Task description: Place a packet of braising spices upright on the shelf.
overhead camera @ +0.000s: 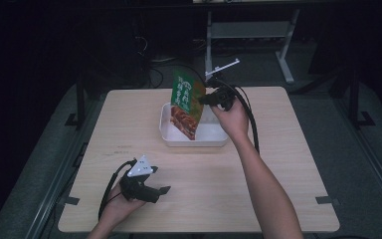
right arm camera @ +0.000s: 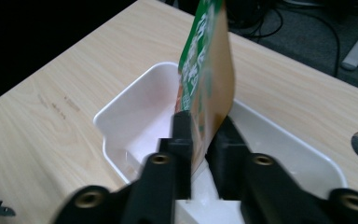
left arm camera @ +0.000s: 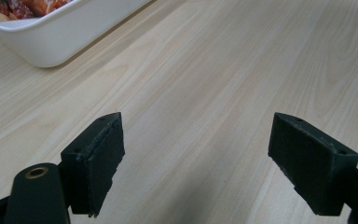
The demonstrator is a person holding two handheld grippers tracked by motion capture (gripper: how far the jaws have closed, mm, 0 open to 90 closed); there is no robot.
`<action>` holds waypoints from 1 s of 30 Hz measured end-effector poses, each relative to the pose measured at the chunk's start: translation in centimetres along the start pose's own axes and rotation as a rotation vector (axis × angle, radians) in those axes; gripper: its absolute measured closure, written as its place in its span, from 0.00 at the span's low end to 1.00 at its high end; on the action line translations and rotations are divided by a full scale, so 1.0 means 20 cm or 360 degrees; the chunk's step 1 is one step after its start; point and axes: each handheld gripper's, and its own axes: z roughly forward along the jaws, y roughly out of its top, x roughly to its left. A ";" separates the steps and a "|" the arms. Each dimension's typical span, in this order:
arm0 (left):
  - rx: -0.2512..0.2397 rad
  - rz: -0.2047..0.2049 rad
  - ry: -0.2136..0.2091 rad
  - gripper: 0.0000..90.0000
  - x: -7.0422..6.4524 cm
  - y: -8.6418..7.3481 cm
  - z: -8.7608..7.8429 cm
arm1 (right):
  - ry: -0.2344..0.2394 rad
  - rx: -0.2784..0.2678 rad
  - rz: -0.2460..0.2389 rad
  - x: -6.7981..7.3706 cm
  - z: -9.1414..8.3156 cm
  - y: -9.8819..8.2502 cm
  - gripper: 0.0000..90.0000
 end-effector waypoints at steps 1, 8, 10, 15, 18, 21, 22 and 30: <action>0.0000 0.0000 0.0000 0.20 0.00 0.00 0.00 | -0.0008 -0.0001 -0.0017 0.00 0.00 -0.01 0.98; 0.0007 0.0001 0.0001 0.20 0.00 0.00 0.00 | 0.0060 -0.0013 0.0039 -0.04 -0.02 -0.07 0.77; 0.0004 -0.0005 -0.0002 0.20 0.00 0.00 0.01 | 0.0082 -0.0020 0.0063 -0.06 -0.04 -0.09 0.74; 0.0013 0.0007 0.0000 0.20 0.00 0.00 0.01 | 0.0105 -0.0026 0.0097 -0.10 -0.08 -0.16 0.70; 0.0014 0.0006 -0.0001 0.20 0.00 0.00 0.01 | 0.0124 -0.0017 0.0110 -0.11 -0.10 -0.20 0.69; 0.0015 0.0010 -0.0002 0.20 0.00 0.00 0.01 | 0.0125 -0.0008 0.0121 -0.13 -0.12 -0.24 0.68; 0.0016 0.0010 -0.0002 0.20 0.00 0.00 0.01 | 0.0126 -0.0003 0.0122 -0.14 -0.13 -0.26 0.67; 0.0019 0.0008 0.0005 0.20 0.00 0.00 0.01 | 0.0131 -0.0009 0.0146 -0.17 -0.19 -0.37 0.65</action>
